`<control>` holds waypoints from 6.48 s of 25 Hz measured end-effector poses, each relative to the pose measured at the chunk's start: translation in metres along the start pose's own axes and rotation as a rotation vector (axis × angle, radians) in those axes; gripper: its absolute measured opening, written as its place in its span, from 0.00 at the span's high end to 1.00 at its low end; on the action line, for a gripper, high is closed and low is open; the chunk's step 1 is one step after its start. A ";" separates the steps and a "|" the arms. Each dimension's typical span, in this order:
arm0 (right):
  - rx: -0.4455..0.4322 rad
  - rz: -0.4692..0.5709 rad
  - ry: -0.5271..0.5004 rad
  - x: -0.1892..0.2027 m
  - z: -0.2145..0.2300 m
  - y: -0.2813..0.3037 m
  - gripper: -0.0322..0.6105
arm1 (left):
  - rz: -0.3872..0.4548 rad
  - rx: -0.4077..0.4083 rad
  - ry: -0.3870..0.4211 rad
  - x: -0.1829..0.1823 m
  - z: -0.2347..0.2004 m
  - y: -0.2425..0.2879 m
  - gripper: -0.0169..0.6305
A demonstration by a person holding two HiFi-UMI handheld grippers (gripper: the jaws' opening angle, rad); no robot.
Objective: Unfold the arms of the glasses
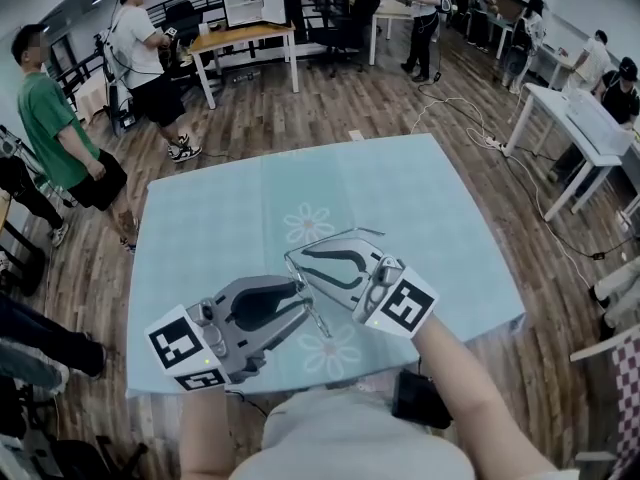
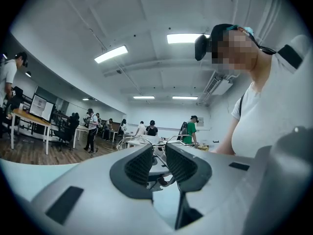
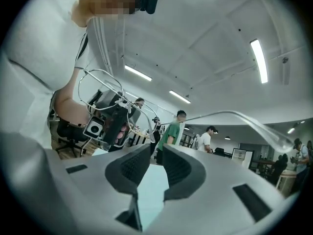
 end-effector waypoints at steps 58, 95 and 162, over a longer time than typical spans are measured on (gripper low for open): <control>0.319 -0.131 0.044 0.040 0.046 -0.069 0.90 | -0.110 -0.283 0.112 0.028 -0.041 -0.010 0.83; 0.428 -0.185 0.103 0.040 0.062 -0.088 0.72 | -0.149 -0.563 0.275 0.037 -0.067 -0.018 0.83; 0.723 -0.239 0.291 0.011 0.035 -0.077 0.94 | 0.048 -0.934 0.267 0.037 -0.084 0.011 0.83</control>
Point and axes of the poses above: the fingertips, and each gripper's own axes: y forward along the fingers, z to its right, x out of its underside, the point moved 1 cm from there along -y, backward along the fingers, and after that the axes turned 3 degrees about x, right-handed, at the moved point
